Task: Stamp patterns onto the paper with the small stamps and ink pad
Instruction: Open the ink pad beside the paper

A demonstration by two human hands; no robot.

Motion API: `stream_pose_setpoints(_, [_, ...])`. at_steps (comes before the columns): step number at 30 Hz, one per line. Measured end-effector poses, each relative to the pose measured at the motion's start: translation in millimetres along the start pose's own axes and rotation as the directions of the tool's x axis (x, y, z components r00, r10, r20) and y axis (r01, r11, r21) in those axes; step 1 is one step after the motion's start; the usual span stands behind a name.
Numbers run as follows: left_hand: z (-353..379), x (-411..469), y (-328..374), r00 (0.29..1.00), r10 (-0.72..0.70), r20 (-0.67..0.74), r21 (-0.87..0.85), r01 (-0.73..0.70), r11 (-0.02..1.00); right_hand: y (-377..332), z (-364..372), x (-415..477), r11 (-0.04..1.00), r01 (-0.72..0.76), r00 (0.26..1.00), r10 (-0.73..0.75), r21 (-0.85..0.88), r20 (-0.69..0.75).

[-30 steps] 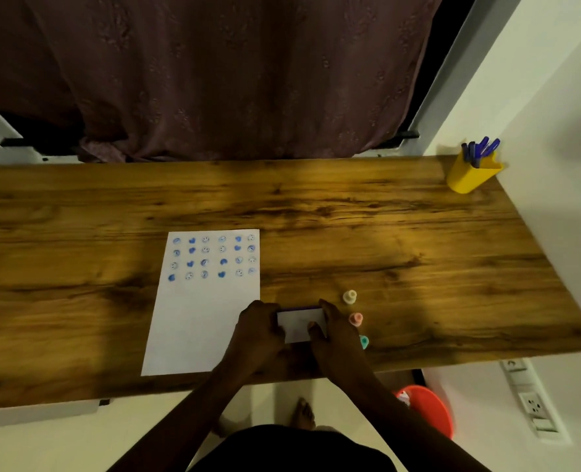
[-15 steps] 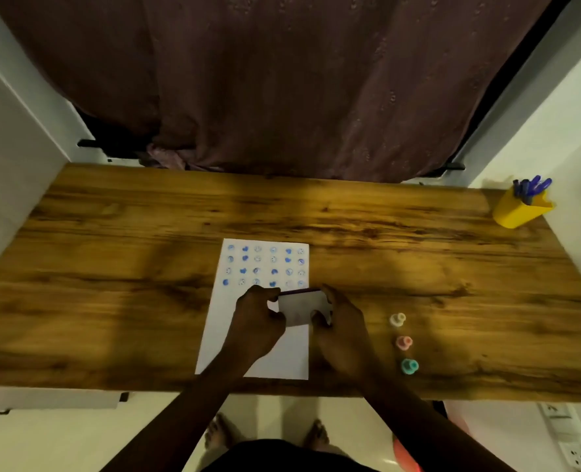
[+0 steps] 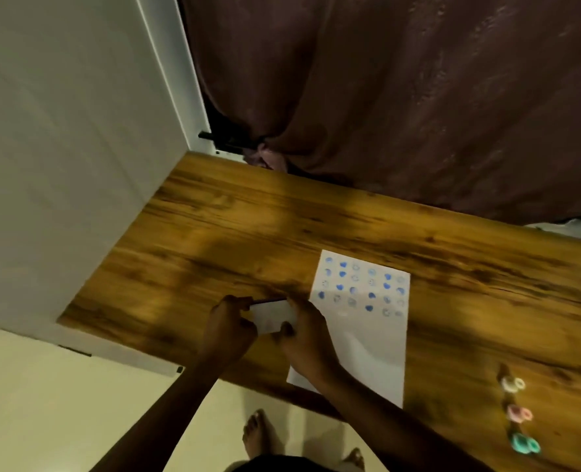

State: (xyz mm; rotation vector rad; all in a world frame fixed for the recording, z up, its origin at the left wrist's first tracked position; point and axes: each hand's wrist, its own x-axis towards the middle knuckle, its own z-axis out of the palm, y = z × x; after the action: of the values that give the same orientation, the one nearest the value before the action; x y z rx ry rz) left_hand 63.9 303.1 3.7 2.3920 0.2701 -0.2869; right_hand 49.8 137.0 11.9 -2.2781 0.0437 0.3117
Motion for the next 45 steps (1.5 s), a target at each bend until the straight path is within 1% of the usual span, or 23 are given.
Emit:
stream_pose_setpoints(2, [-5.0, 4.9, -12.9, 1.0, -0.02, 0.018, 0.004, 0.02, 1.0, -5.9, 12.5, 3.1, 0.999, -0.013, 1.0, 0.014, -0.046, 0.015])
stream_pose_setpoints(5, [-7.5, 10.5, -26.8, 0.997, -0.019, 0.08, -0.002, 0.019, 1.0, -9.1, 26.3, 5.6, 0.997, -0.035, 0.999, 0.035, -0.075, 0.002])
stream_pose_setpoints(12, [-6.2, 17.1, -35.9, 0.985, 0.092, 0.143, -0.021, -0.09, 0.996, -2.1, 26.7, 10.7, 0.978, -0.011, 1.0, 0.012, -0.206, 0.004])
stream_pose_setpoints(14, [-5.8, 16.9, -37.6, 0.985, 0.115, 0.13, -0.012, -0.115, 0.993, 4.6, 23.7, 15.4, 0.975, 0.019, 0.999, -0.01, -0.222, 0.044])
stream_pose_setpoints(17, [-6.4, 15.7, -38.5, 0.983, 0.161, 0.092, 0.013, -0.163, 0.987, 14.7, 16.8, 22.7, 0.952, 0.105, 0.991, -0.078, -0.286, 0.106])
stream_pose_setpoints(19, [-8.7, 16.6, -38.7, 0.979, 0.185, 0.089, 0.015, -0.187, 0.982, 20.4, 9.6, 29.0, 0.941, 0.161, 0.978, -0.111, -0.298, 0.177])
stream_pose_setpoints(21, [-12.7, 19.6, -38.9, 0.974, 0.195, 0.118, 0.004, -0.196, 0.981, 24.9, 0.1, 36.3, 0.94, 0.196, 0.961, -0.128, -0.28, 0.244])
stream_pose_setpoints(24, [-21.7, 25.8, -40.6, 0.963, 0.206, 0.177, -0.023, -0.205, 0.979, 29.4, -10.9, 45.1, 0.955, 0.213, 0.942, -0.145, -0.207, 0.302])
stream_pose_setpoints(28, [-30.5, 34.0, -40.3, 0.96, 0.187, 0.208, -0.085, -0.172, 0.981, 29.5, -19.1, 53.6, 0.988, 0.145, 0.933, -0.121, -0.044, 0.338])
stream_pose_setpoints(33, [-29.7, 41.8, -44.4, 0.979, 0.096, 0.179, -0.239, -0.052, 0.97, 18.0, -21.7, 63.3, 0.993, 0.117, 0.957, -0.114, 0.002, 0.265])
stream_pose_setpoints(36, [-28.6, 44.4, -44.2, 0.987, 0.102, 0.127, -0.272, -0.064, 0.96, 10.1, -20.0, 68.6, 0.992, 0.126, 0.972, -0.121, -0.014, 0.202])
stream_pose_setpoints(40, [-25.5, 46.5, -44.4, 0.992, 0.089, 0.089, -0.306, -0.058, 0.95, 5.4, -13.3, 78.9, 0.982, 0.142, 0.986, -0.129, -0.122, 0.11])
stream_pose_setpoints(45, [-23.8, 49.1, -45.0, 0.993, 0.097, 0.066, -0.313, -0.072, 0.947, 2.6, -8.3, 89.3, 0.976, 0.115, 0.992, -0.103, -0.185, 0.072])
